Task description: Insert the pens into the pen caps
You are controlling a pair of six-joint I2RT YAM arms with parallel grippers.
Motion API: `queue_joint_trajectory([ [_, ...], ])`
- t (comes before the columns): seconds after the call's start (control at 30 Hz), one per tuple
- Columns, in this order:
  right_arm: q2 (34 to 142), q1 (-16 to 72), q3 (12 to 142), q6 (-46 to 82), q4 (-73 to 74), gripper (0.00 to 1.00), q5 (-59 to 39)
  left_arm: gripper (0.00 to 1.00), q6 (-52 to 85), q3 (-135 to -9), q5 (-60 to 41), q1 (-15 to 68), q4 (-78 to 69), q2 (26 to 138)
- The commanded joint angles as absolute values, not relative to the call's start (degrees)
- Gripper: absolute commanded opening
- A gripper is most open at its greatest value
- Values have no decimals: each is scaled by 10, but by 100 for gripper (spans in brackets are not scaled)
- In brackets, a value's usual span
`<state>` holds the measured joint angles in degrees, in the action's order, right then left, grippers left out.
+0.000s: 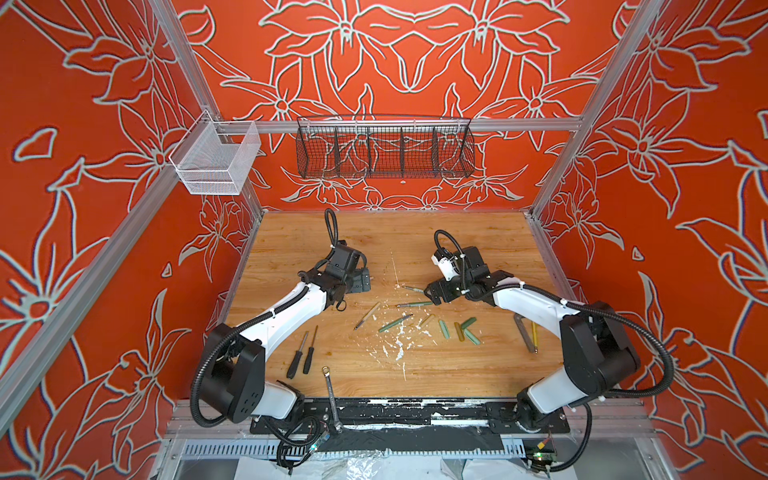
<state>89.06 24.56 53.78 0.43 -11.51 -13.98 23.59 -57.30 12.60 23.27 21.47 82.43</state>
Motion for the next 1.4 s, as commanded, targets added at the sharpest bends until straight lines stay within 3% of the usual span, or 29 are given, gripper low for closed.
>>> queue_joint_trajectory([
  [0.0,894,246,542,-14,-129,98,-149,97,230,-595,120,236,224,837],
  [0.87,932,262,562,-23,-153,98,-165,97,214,-603,131,236,228,819],
  [1.37,996,287,656,-63,-239,96,-158,97,228,-563,137,236,206,787],
])
